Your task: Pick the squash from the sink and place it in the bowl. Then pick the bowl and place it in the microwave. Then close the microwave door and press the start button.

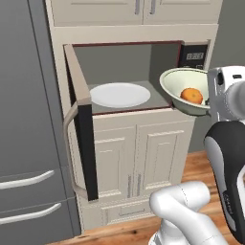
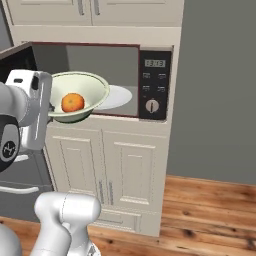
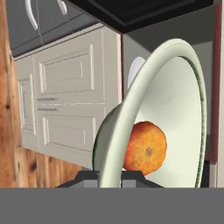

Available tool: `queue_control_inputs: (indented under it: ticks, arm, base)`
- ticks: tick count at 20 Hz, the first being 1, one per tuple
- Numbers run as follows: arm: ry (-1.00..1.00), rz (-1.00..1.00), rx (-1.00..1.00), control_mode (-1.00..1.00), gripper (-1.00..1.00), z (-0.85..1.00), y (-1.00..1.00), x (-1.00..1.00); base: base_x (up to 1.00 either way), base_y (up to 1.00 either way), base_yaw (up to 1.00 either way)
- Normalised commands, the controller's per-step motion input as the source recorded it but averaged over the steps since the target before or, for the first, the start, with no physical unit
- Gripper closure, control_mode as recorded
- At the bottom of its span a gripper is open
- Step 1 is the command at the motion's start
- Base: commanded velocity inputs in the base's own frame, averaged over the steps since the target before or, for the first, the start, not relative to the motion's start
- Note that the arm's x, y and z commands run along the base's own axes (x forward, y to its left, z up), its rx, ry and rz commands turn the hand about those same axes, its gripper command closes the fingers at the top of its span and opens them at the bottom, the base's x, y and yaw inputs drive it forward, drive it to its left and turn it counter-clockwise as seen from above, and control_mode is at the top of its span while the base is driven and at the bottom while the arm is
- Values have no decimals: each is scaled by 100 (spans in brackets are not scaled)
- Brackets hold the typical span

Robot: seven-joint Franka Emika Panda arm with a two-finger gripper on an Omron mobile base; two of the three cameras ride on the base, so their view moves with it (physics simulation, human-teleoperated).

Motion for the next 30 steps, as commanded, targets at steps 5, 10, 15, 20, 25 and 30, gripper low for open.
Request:
queue_control_inputs:
  ticks: [5, 10, 15, 20, 25, 30]
  arm:
    - [0, 0, 0, 100, 100, 0, 0, 0]
    - [5, 12, 0, -100, 100, -22, 1, 4]
    - [2, 13, 0, -100, 100, -59, 27, 84]
    - [1, 2, -2, -100, 100, -22, 28, 100]
    - [0, 0, 0, -100, 100, 0, 5, 100]
    - [4, 1, 0, -100, 100, -14, 0, 100]
  base:
    - [3, 18, 0]
    - [0, 0, 0]
    - [0, 0, 0]
    - [0, 0, 0]
    - [0, 0, 0]
    - [0, 0, 0]
